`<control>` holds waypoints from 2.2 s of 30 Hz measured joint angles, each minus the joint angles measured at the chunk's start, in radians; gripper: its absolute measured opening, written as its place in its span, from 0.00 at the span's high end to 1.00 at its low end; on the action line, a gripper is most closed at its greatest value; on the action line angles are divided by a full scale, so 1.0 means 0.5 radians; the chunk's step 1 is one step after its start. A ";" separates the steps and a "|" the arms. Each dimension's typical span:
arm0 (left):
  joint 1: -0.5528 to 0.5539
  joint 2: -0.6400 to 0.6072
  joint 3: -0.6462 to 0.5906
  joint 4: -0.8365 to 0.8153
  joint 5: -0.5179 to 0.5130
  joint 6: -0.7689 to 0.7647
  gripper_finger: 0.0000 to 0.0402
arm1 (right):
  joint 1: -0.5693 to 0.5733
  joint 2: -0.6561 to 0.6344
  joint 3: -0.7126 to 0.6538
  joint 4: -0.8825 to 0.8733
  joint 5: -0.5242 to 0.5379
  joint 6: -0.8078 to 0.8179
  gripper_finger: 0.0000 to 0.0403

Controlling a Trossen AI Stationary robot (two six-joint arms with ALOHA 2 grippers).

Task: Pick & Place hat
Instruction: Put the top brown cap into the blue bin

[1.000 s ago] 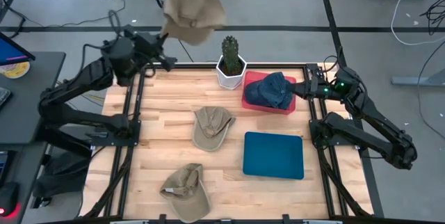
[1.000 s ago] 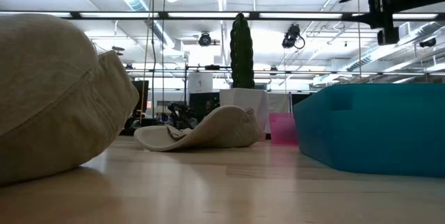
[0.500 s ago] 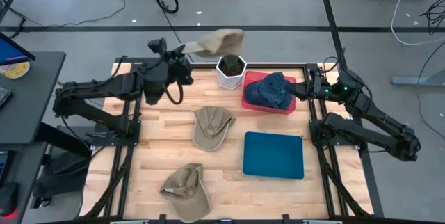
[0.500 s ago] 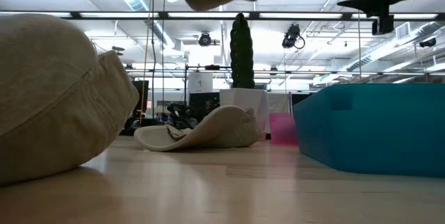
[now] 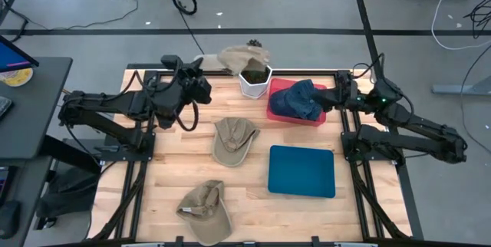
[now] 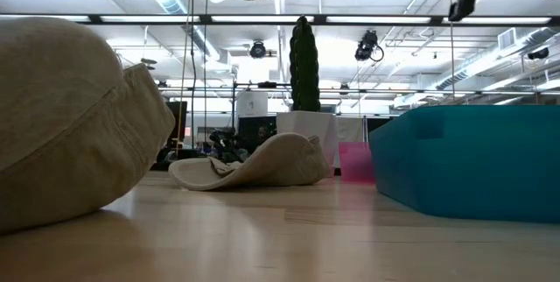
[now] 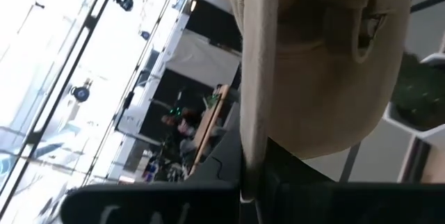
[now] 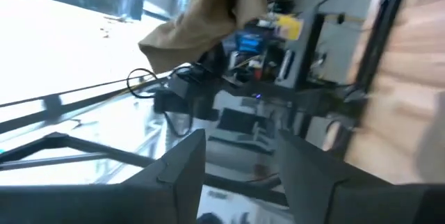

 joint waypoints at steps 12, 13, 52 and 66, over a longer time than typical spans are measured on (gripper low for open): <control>-0.076 0.204 0.000 -0.002 0.023 0.071 0.97 | 0.410 0.519 0.000 0.773 0.307 0.192 0.32; -0.076 0.216 0.000 -0.004 0.029 0.068 0.97 | 0.423 0.551 0.000 0.814 0.333 0.227 0.29; -0.080 0.267 -0.001 -0.073 0.317 -0.264 0.97 | 0.597 1.133 0.002 1.701 1.038 0.581 0.64; -0.081 0.395 -0.001 -0.078 0.351 -0.283 0.97 | 0.596 1.132 0.002 1.745 1.014 0.413 0.93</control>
